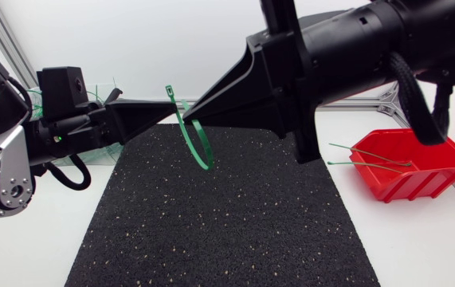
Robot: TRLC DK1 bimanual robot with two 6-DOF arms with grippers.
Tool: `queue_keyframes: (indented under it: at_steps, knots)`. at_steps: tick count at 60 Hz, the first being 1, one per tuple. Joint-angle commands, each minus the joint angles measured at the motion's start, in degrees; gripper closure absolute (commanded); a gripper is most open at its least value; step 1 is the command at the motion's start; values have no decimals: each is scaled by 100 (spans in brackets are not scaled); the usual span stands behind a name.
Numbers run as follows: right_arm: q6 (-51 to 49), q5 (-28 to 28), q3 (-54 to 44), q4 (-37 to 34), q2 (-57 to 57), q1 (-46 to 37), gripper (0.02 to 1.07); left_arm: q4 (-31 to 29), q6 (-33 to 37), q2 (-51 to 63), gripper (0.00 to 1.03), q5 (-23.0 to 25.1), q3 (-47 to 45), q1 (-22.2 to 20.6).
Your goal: Take a green cable tie from the red box, thread the tail through the head to close it, then place it in the transparent bin on the left.
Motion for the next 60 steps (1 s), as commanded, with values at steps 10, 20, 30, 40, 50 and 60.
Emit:
queue_keyframes:
  at_steps: [10, 20, 30, 40, 50, 60]
  knots:
    - [245, -79, 406, -369, 61, 51, 101, -149, -295, -530, 100, -374, 7, -247]
    - [351, -79, 476, -448, 26, 51, 101, -553, -207, -847, 100, -541, -28, -432]
    - [474, -79, 564, -474, -62, 51, 101, -1485, 180, -1506, 100, -787, -28, -784]
    - [536, -79, 617, -483, -150, 51, 101, -1696, 303, -1779, 100, -1103, -133, -1030]
    - [615, -132, 626, -457, -211, 59, 101, -1748, 575, -1638, 100, -1499, -151, -1179]
    - [685, -150, 626, -430, -220, 59, 101, -1748, 628, -1488, 100, -1692, -107, -1320]
